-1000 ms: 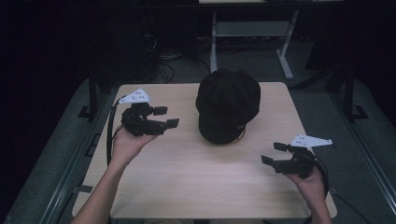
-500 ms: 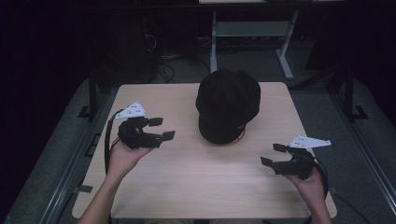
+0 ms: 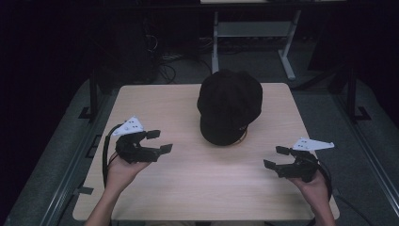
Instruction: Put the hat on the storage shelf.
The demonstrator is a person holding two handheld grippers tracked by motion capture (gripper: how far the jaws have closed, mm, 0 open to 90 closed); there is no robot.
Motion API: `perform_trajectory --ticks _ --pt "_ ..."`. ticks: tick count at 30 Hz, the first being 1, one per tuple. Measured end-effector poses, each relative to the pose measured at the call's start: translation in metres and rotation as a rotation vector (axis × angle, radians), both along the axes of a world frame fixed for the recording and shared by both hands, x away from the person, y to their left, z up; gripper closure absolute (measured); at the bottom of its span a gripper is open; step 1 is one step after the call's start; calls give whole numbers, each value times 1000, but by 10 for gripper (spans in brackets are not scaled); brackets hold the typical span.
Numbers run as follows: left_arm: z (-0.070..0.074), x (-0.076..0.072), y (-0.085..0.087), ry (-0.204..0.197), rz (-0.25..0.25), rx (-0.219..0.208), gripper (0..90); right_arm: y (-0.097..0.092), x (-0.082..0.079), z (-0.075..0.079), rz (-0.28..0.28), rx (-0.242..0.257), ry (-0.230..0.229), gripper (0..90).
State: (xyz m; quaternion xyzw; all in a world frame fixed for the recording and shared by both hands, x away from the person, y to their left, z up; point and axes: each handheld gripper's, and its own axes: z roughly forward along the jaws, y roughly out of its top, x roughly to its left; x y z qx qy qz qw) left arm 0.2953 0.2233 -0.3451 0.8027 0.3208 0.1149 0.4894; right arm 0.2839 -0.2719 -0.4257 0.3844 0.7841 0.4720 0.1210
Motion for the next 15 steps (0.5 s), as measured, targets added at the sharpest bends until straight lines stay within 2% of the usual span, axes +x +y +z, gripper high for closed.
perform_trajectory --ticks 6,9,12,15 --pt "-16 -11 4 9 13 7 260 0 -1 -2 15 -8 10 194" --pt "-23 -17 6 3 19 25 260 0 -2 -4 22 -12 17 195" --pt "-31 -25 10 -2 26 17 258 -1 -3 -5 18 -1 20 196" --pt "-41 -32 17 -16 49 -9 259 -1 -3 -7 7 -16 21 196"
